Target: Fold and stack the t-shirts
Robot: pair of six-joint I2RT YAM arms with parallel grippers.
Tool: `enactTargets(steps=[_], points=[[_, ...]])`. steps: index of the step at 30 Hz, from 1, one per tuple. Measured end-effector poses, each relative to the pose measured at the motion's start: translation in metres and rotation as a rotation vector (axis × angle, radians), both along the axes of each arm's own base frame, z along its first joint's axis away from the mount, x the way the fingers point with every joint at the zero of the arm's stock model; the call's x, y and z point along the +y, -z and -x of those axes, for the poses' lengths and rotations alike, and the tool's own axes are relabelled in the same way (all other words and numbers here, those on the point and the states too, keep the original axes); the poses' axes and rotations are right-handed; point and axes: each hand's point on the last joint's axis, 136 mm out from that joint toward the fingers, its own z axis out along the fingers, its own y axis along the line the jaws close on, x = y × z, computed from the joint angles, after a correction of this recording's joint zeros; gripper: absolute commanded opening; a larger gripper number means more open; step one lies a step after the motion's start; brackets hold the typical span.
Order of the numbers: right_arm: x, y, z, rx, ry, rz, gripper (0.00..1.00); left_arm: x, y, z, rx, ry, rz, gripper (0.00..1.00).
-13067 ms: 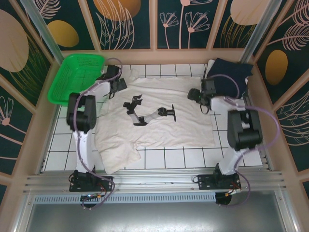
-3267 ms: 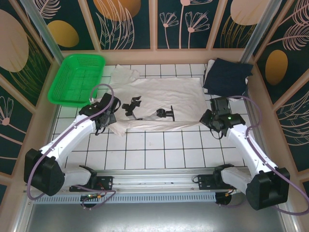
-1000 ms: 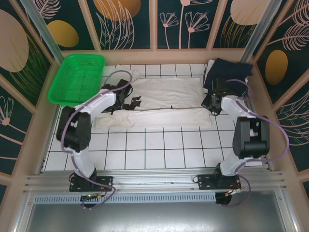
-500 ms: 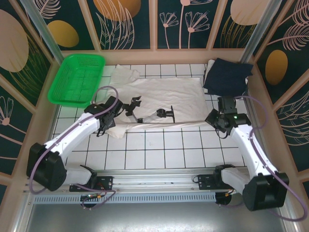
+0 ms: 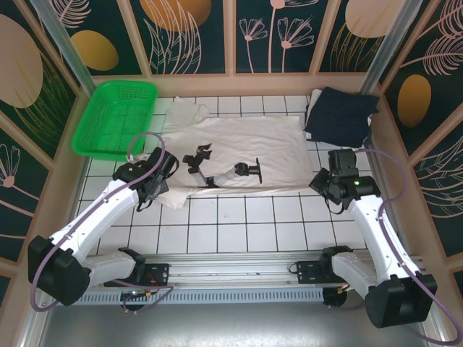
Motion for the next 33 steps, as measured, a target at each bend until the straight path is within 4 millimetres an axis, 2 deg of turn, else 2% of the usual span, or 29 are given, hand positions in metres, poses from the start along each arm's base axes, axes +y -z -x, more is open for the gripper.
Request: enactTargets(steps=[3,8,10,15,17,21,25,32,33], points=[[0.000,0.007,-0.004,0.022,-0.003,0.006,0.00,-0.001,0.012,0.000,0.045,0.004,-0.016,0.00],[-0.001,0.026,-0.022,0.064,-0.007,0.034,0.00,-0.007,0.035,-0.015,0.142,0.017,-0.088,0.00],[-0.003,0.036,-0.033,0.085,-0.003,0.040,0.00,-0.012,0.038,-0.029,0.157,0.025,-0.115,0.00],[-0.004,0.055,-0.069,0.122,-0.012,0.055,0.00,-0.026,0.030,-0.080,0.132,0.038,-0.183,0.00],[-0.004,0.059,-0.087,0.122,-0.019,0.063,0.00,-0.029,0.030,-0.100,0.128,0.037,-0.212,0.00],[-0.006,0.063,-0.115,0.113,-0.028,0.076,0.00,-0.029,0.041,-0.127,0.153,0.037,-0.259,0.00],[-0.006,0.071,-0.131,0.116,-0.040,0.090,0.00,-0.024,0.054,-0.138,0.189,0.034,-0.294,0.00],[-0.006,0.088,-0.136,0.150,-0.067,0.109,0.00,-0.015,0.062,-0.147,0.213,0.028,-0.319,0.00],[-0.006,0.088,-0.137,0.150,-0.069,0.110,0.00,-0.016,0.063,-0.149,0.214,0.031,-0.319,0.04]])
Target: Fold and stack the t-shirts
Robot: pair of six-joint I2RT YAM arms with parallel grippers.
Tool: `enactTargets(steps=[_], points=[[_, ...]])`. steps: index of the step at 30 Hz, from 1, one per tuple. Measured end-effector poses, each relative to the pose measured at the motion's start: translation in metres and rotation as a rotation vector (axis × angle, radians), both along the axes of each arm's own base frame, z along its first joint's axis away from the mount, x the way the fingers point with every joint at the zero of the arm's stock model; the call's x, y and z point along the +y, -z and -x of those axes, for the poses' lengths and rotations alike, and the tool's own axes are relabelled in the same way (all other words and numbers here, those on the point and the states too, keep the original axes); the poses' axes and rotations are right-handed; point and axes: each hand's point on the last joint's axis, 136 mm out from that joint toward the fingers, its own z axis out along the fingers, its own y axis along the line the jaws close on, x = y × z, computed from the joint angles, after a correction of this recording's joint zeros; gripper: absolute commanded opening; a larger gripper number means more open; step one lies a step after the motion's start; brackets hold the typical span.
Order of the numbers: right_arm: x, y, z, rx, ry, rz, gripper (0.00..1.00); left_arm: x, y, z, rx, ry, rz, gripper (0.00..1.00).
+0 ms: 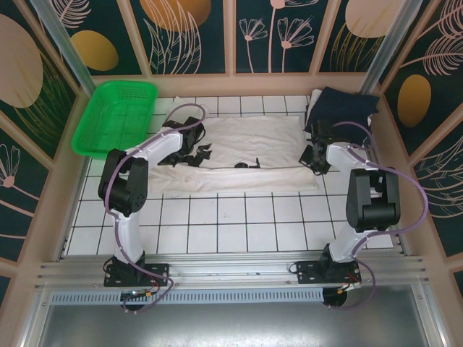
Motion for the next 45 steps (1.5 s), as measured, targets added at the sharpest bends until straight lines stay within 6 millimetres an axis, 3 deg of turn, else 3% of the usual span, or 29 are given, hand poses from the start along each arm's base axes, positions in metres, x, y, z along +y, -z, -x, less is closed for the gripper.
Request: enactTargets(steps=[3,6,9,13,16,19,22,24,28,33,37,45], points=[[0.000,0.001,-0.004,-0.002,-0.005,0.004,0.00,-0.001,0.001,-0.007,0.001,0.005,-0.001,0.17],[0.000,0.002,-0.010,0.001,-0.016,0.010,0.01,-0.002,0.002,-0.014,0.005,0.014,-0.007,0.43],[-0.004,-0.001,-0.016,-0.001,-0.020,0.043,0.17,0.001,0.003,-0.018,0.008,0.013,-0.017,0.63],[-0.015,-0.018,-0.021,-0.031,-0.013,0.113,0.39,0.008,-0.001,-0.018,0.006,-0.002,-0.034,0.70],[-0.013,-0.038,-0.015,-0.083,-0.018,0.151,0.45,0.011,-0.008,-0.014,-0.003,-0.011,-0.032,0.71],[0.019,-0.053,-0.003,-0.146,-0.098,0.144,0.44,0.014,-0.021,0.001,-0.029,-0.015,-0.004,0.71],[0.061,-0.047,0.008,-0.169,-0.205,0.087,0.41,0.010,-0.032,0.019,-0.069,-0.002,0.067,0.71],[0.073,-0.031,0.013,-0.144,-0.237,0.055,0.39,0.003,-0.033,0.028,-0.099,0.017,0.131,0.70],[0.069,0.009,0.021,-0.052,-0.217,0.033,0.36,-0.013,-0.009,0.045,-0.101,0.055,0.243,0.69],[0.043,0.042,0.041,0.034,-0.130,0.010,0.35,-0.009,0.040,0.064,-0.010,0.033,0.257,0.67],[0.041,0.041,0.044,-0.011,-0.091,-0.042,0.35,-0.001,0.060,0.075,0.028,-0.005,0.239,0.67],[0.039,0.041,0.057,-0.043,-0.032,-0.078,0.32,0.007,0.062,0.078,-0.011,-0.044,0.216,0.65]])
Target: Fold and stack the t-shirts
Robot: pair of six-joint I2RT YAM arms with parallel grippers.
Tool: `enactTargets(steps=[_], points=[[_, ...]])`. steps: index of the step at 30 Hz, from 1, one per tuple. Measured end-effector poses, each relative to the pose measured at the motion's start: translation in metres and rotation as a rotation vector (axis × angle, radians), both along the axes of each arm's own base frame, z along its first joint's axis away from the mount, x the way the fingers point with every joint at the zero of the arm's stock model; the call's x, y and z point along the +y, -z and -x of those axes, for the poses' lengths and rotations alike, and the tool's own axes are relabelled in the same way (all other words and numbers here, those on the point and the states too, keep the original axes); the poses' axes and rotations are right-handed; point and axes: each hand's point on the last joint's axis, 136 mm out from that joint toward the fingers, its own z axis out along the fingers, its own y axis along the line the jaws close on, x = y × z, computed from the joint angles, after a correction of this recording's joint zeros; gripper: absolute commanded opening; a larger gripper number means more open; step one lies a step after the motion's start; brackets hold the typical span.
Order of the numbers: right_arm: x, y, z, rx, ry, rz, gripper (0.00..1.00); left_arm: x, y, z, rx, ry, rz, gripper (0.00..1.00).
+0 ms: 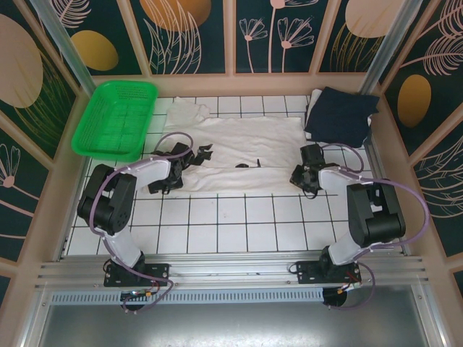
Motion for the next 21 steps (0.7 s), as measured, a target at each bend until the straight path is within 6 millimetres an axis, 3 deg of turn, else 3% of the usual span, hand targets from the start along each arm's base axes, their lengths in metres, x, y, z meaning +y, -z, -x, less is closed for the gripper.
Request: enactTargets(steps=[8,14,17,21], points=[[-0.013,-0.009,0.032,0.033,0.039,0.025,0.32,0.011,0.000,0.020,0.010,-0.052,-0.016,0.62],[-0.021,-0.028,0.031,-0.018,0.054,0.042,0.32,0.021,-0.013,0.041,0.090,-0.064,-0.062,0.63],[-0.017,-0.041,0.022,-0.058,0.035,0.028,0.32,0.014,-0.041,0.025,0.041,-0.057,-0.037,0.64],[-0.011,-0.052,0.010,-0.105,0.018,0.006,0.32,-0.026,-0.088,-0.021,-0.107,0.046,0.053,0.63]])
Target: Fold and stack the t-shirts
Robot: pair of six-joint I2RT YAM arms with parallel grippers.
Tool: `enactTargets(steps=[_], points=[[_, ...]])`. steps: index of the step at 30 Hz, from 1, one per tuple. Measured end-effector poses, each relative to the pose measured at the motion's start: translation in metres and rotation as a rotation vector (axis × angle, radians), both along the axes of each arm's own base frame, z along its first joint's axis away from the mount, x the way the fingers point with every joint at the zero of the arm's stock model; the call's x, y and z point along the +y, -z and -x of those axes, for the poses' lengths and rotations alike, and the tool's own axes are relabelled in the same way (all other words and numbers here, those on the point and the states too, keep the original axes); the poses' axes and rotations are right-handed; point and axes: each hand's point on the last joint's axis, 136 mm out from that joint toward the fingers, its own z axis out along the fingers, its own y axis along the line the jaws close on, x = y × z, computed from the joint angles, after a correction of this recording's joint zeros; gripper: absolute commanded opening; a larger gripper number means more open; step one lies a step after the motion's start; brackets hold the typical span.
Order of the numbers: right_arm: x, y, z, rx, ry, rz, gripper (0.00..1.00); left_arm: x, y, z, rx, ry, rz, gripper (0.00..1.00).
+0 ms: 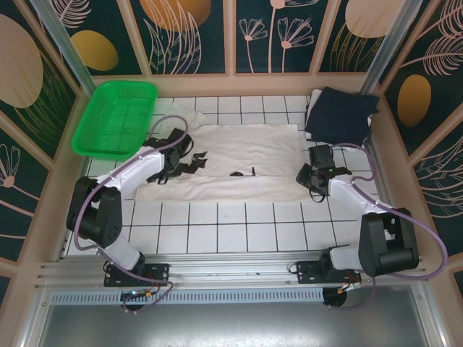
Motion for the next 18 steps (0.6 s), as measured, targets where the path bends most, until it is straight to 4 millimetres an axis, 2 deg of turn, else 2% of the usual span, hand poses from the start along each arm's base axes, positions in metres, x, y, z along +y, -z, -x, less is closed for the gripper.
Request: enactTargets(steps=[3,5,7,9,12,18], points=[[0.003,-0.003,-0.003,-0.009,-0.009,-0.015,0.32,-0.039,-0.011,-0.019,-0.032,0.128,0.039,0.68],[0.005,-0.003,-0.003,-0.009,-0.014,-0.024,0.32,-0.057,0.001,-0.024,0.005,0.202,0.027,0.70],[0.006,-0.004,-0.003,-0.008,-0.017,-0.030,0.33,-0.060,0.018,-0.020,0.063,0.236,-0.008,0.73],[0.006,-0.004,-0.003,-0.010,-0.017,-0.030,0.33,-0.055,0.032,-0.012,0.125,0.256,-0.041,0.72],[0.006,-0.007,-0.003,-0.020,-0.017,-0.032,0.33,-0.053,0.040,-0.004,0.168,0.280,-0.036,0.66],[0.007,-0.013,-0.007,-0.037,-0.018,-0.035,0.33,-0.056,0.054,0.006,0.215,0.327,-0.009,0.63]])
